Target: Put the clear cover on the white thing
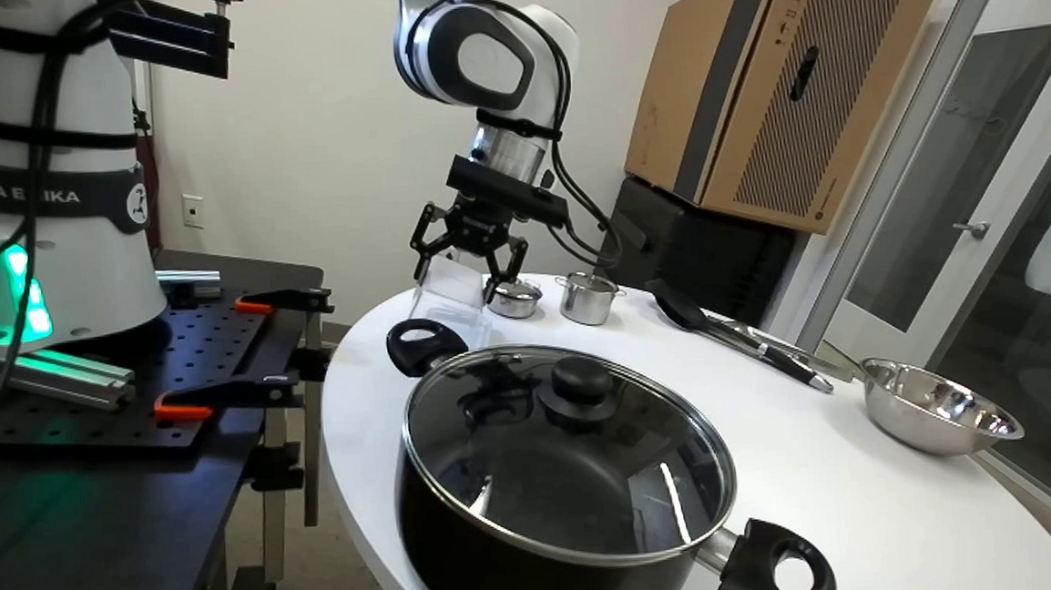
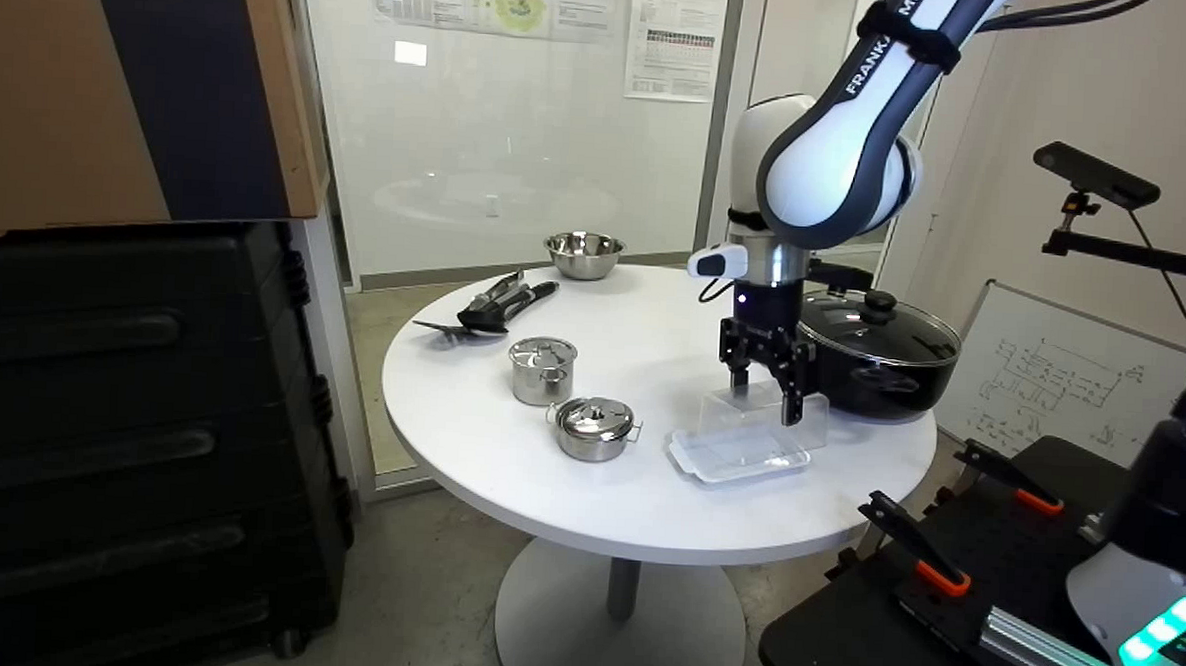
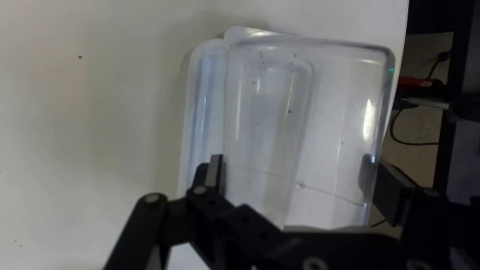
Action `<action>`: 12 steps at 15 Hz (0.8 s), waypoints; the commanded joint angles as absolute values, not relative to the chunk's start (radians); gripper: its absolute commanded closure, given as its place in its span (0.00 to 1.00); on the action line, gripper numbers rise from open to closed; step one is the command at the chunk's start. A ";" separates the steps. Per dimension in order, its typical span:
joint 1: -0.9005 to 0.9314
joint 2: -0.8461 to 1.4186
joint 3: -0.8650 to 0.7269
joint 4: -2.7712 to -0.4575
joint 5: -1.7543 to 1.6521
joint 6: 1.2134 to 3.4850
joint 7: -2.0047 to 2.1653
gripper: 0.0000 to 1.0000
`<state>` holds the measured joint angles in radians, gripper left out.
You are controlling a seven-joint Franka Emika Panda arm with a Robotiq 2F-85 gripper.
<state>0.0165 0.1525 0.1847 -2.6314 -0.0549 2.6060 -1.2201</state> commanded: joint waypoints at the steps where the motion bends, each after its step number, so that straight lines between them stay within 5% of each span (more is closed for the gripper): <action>1: 0.024 0.161 0.175 -2.625 -0.041 2.616 -1.220 0.36; 12: 0.026 0.206 0.190 -2.626 -0.035 2.699 -1.203 0.36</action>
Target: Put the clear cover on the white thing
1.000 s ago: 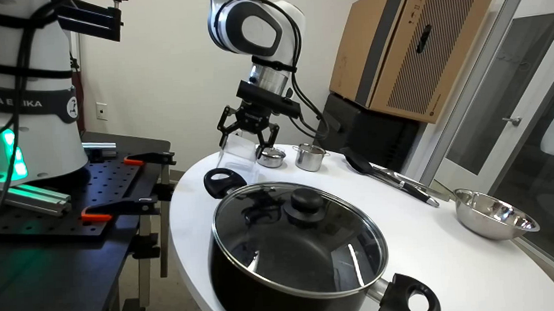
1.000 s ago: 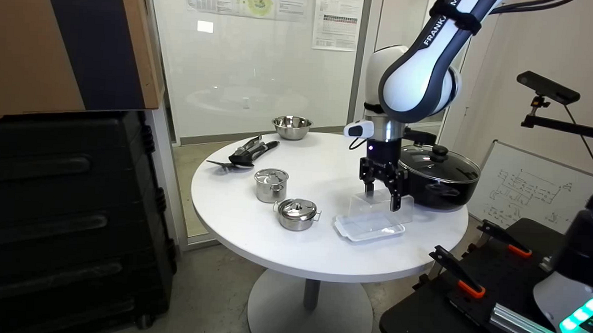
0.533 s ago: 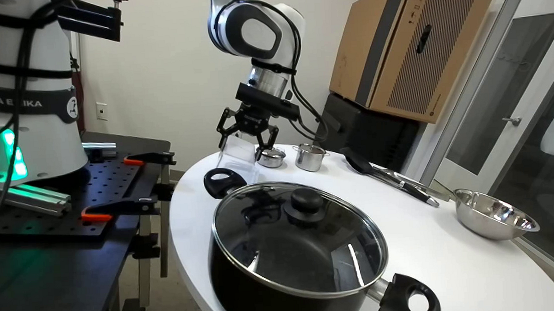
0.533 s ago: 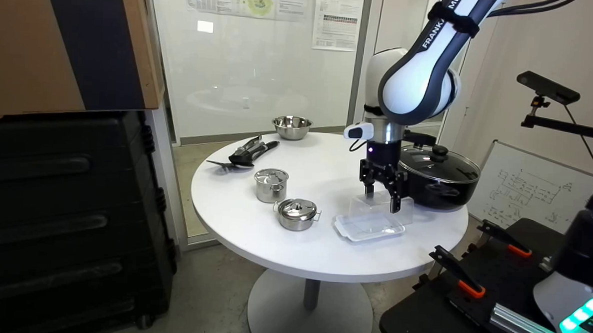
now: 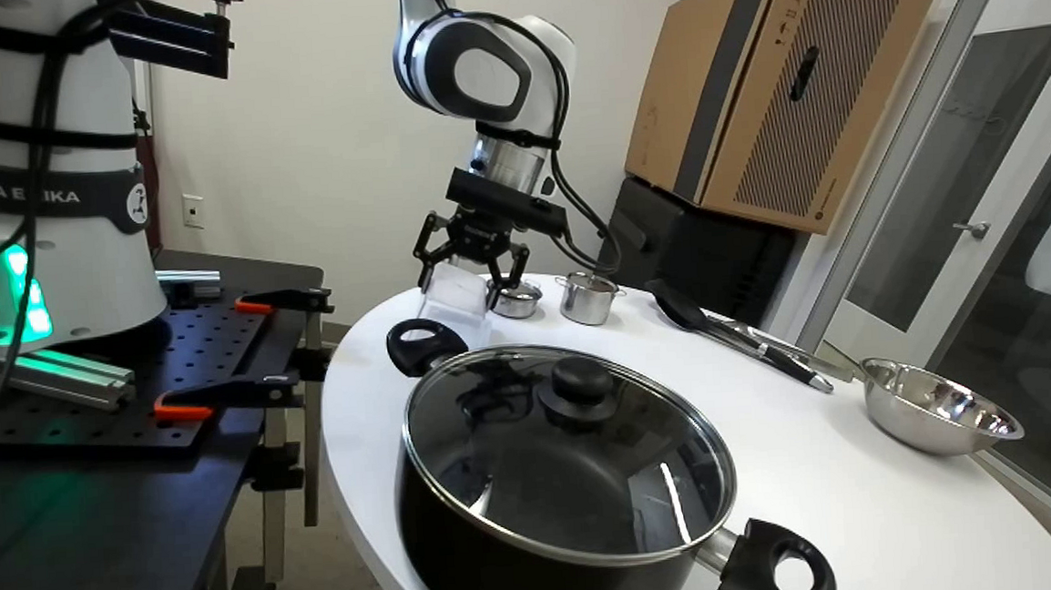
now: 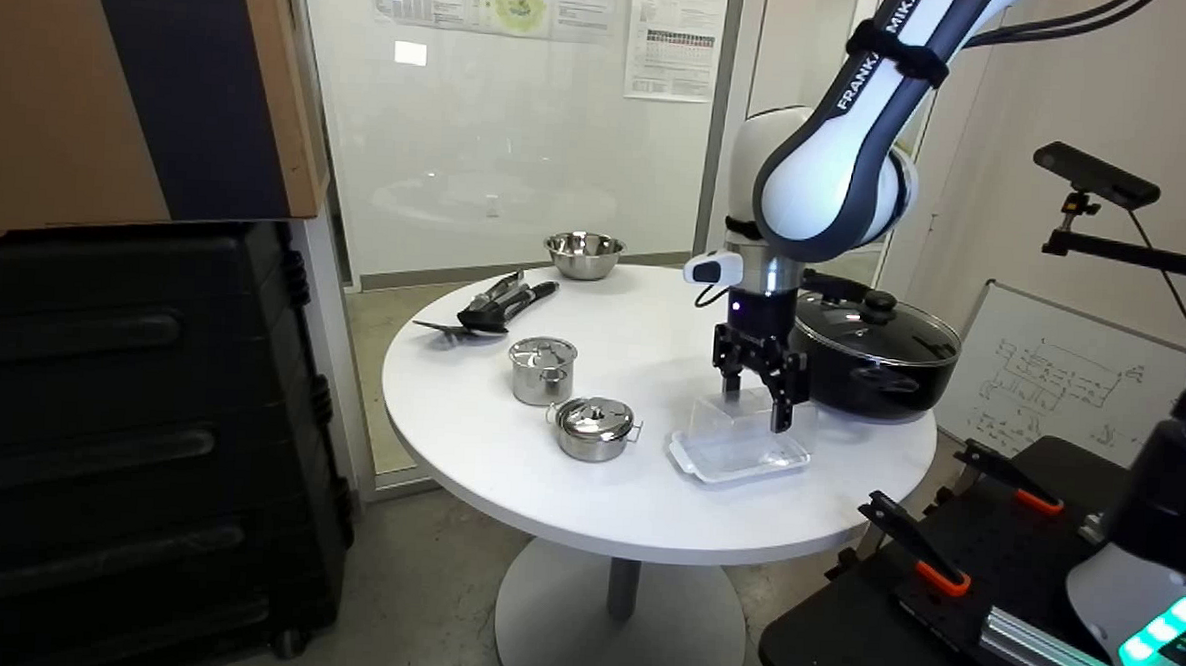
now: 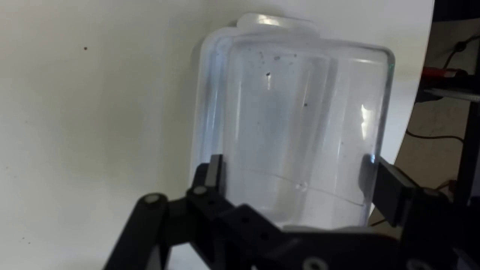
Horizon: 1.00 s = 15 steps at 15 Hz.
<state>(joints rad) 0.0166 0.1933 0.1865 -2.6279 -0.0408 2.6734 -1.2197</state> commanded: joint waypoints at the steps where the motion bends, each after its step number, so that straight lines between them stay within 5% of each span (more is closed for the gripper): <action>1: 0.026 0.207 0.194 -2.628 -0.032 2.703 -1.205 0.36; 15: 0.015 0.182 0.211 -2.665 -0.009 2.786 -1.197 0.36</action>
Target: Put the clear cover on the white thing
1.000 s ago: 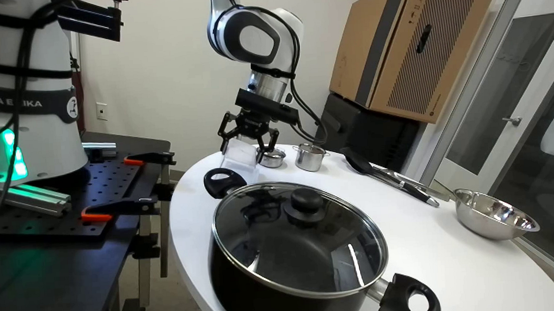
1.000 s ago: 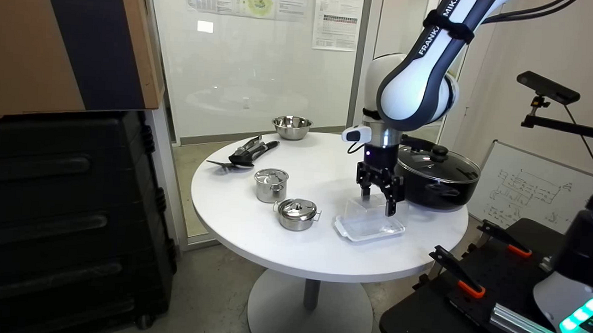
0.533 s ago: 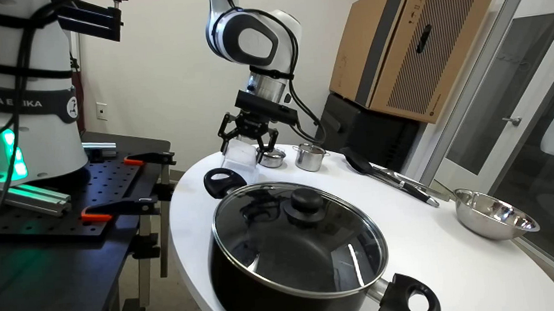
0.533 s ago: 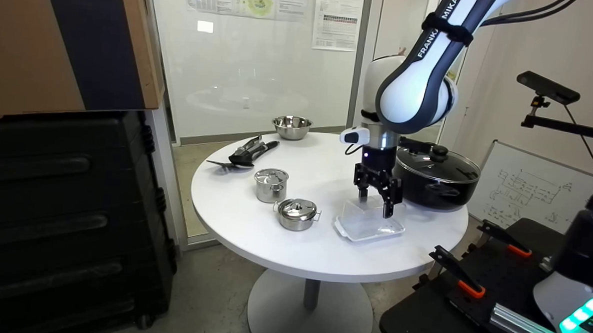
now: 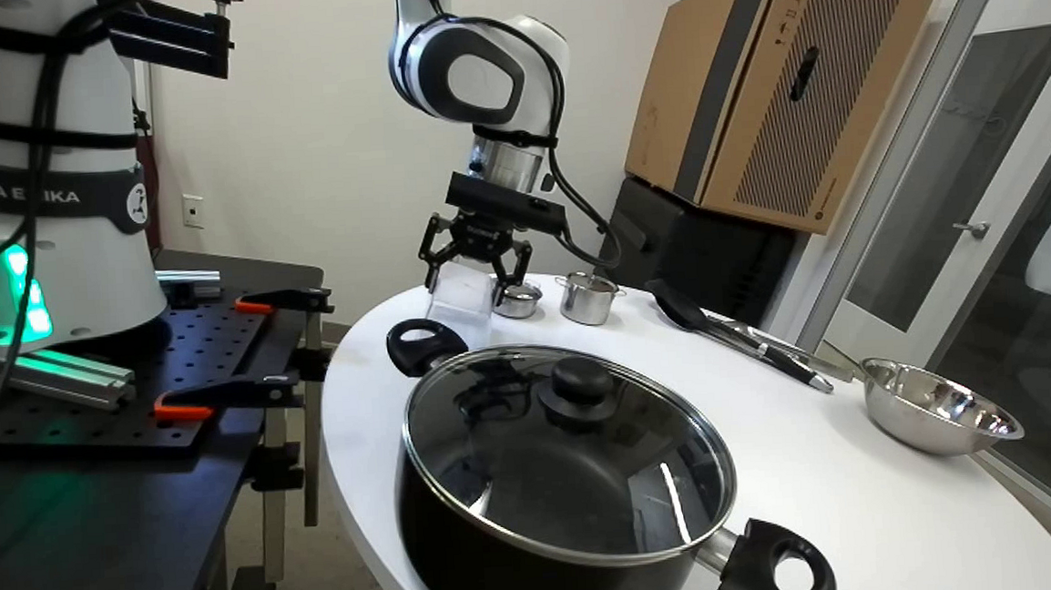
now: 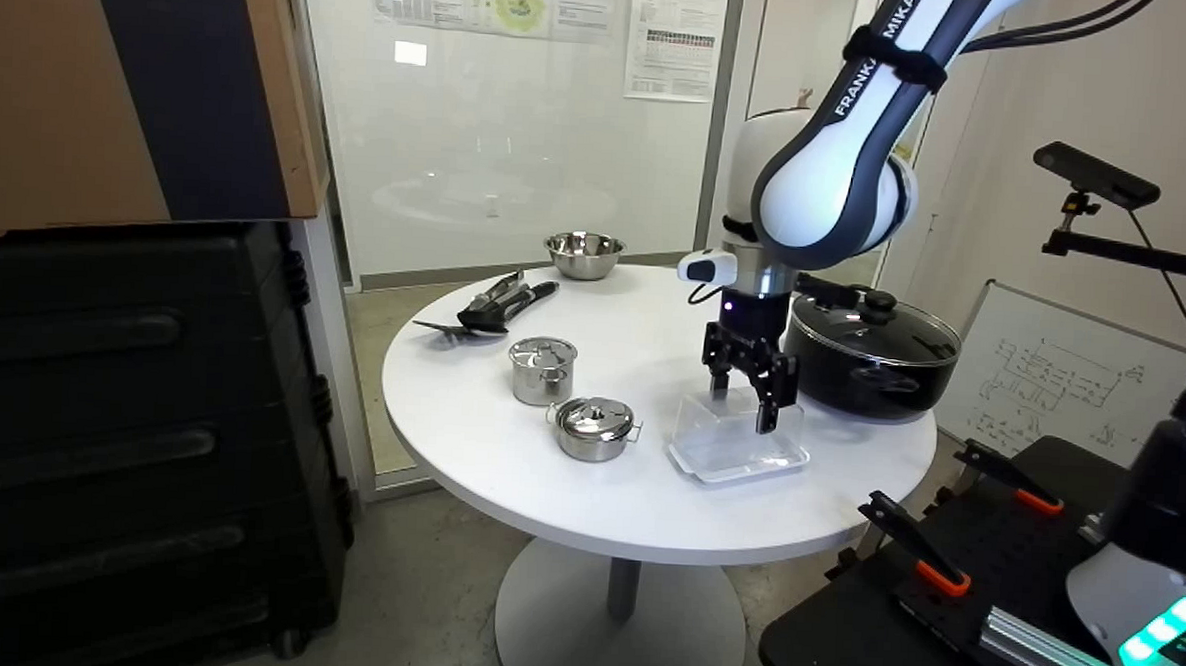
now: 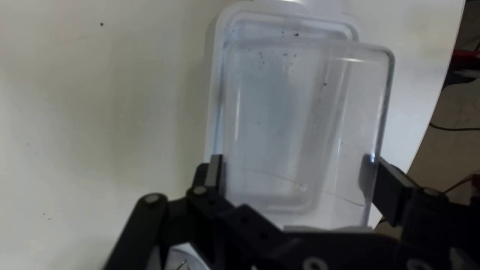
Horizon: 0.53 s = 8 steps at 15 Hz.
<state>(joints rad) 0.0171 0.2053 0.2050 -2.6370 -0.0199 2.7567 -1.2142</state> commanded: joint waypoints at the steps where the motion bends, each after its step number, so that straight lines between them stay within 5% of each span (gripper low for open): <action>1: 0.014 0.183 0.211 -2.666 -0.009 2.787 -1.195 0.36; 8: 0.013 0.165 0.207 -2.687 -0.017 2.793 -1.188 0.36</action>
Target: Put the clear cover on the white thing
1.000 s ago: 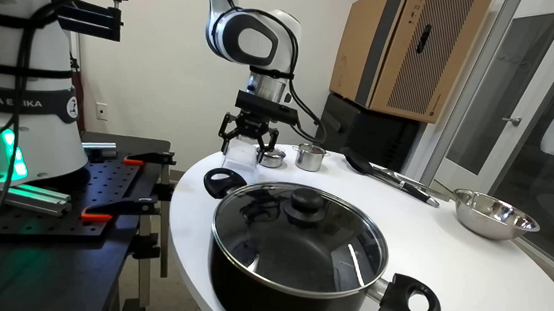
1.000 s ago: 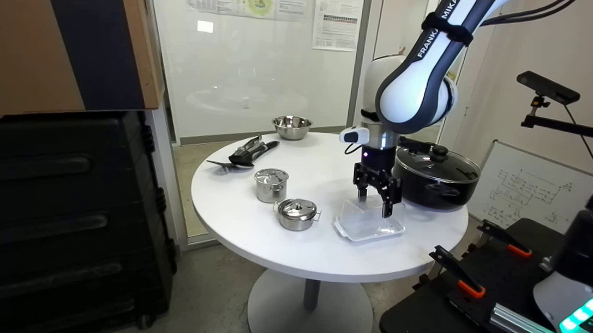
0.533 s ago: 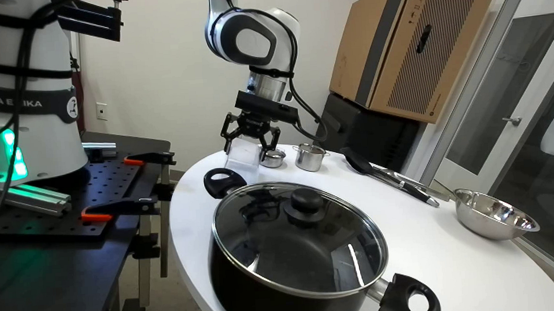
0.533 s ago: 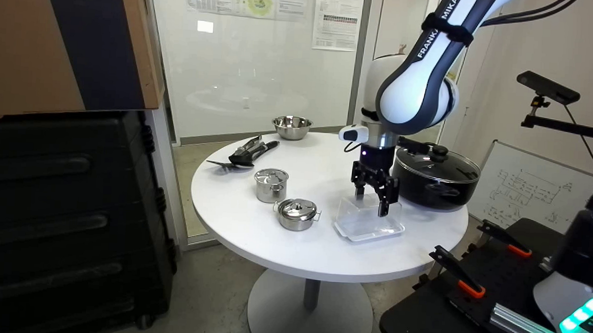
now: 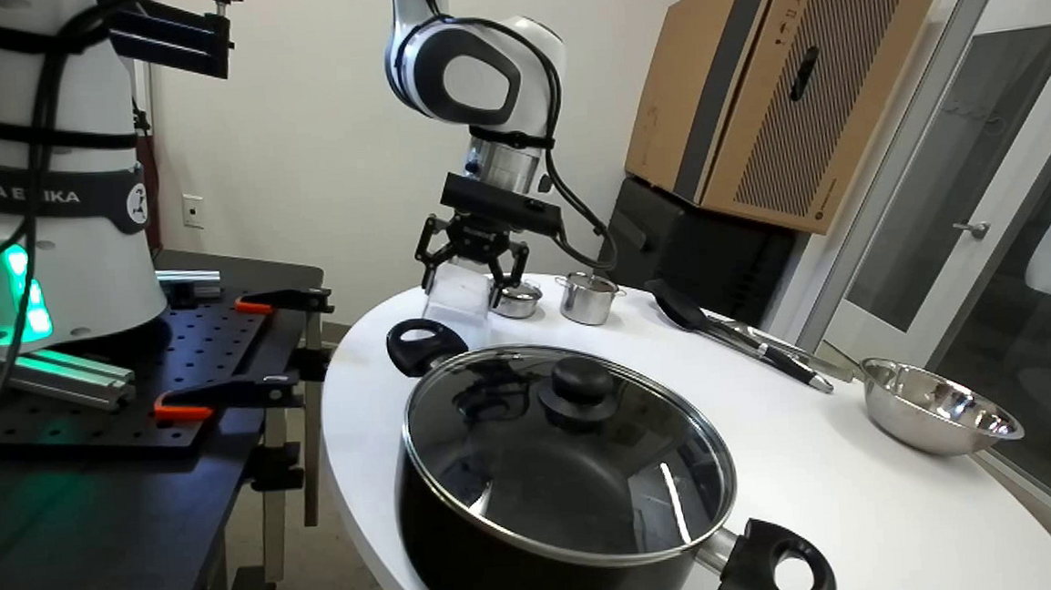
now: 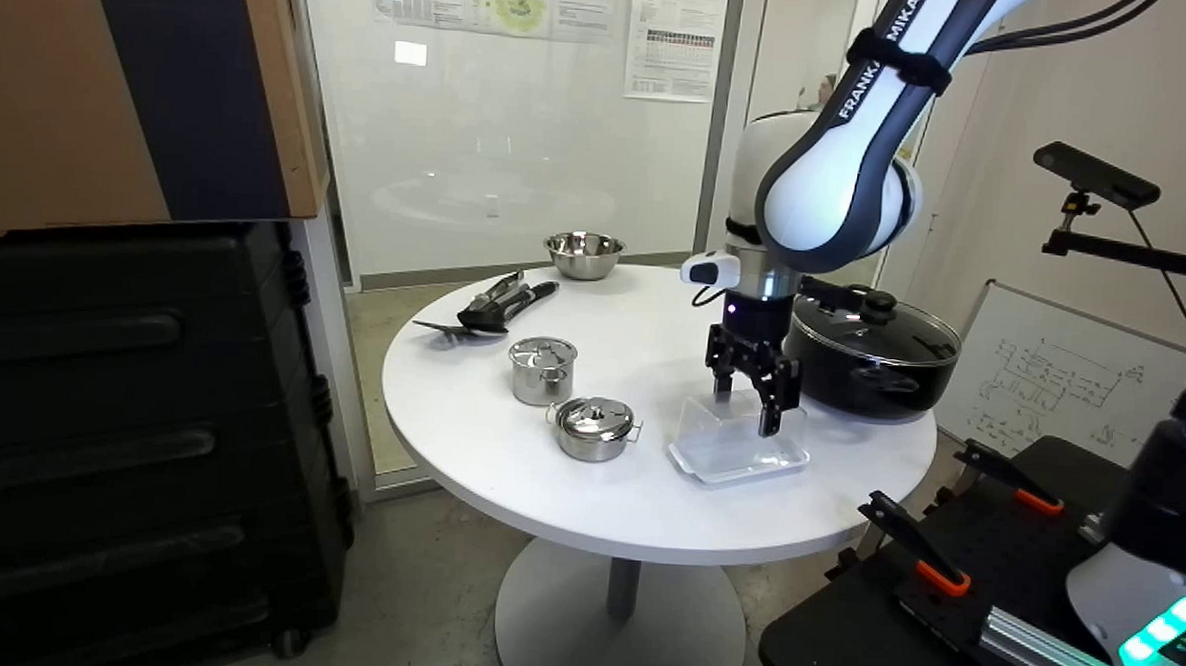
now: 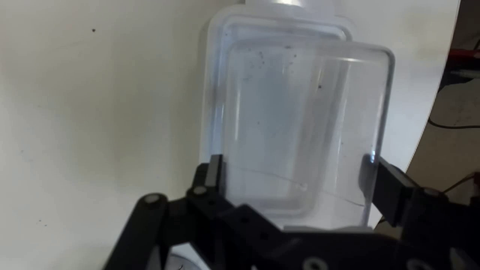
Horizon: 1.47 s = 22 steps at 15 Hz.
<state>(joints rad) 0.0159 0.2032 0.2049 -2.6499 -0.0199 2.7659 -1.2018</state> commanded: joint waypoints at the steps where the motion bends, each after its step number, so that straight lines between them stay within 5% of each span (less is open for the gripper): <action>1: 0.011 0.158 0.206 -2.693 -0.017 2.795 -1.189 0.36; 22: 0.029 0.156 0.175 -2.710 -0.067 2.840 -1.153 0.36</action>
<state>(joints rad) 0.0136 0.1577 0.1902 -2.6955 -0.0318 2.8056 -1.1950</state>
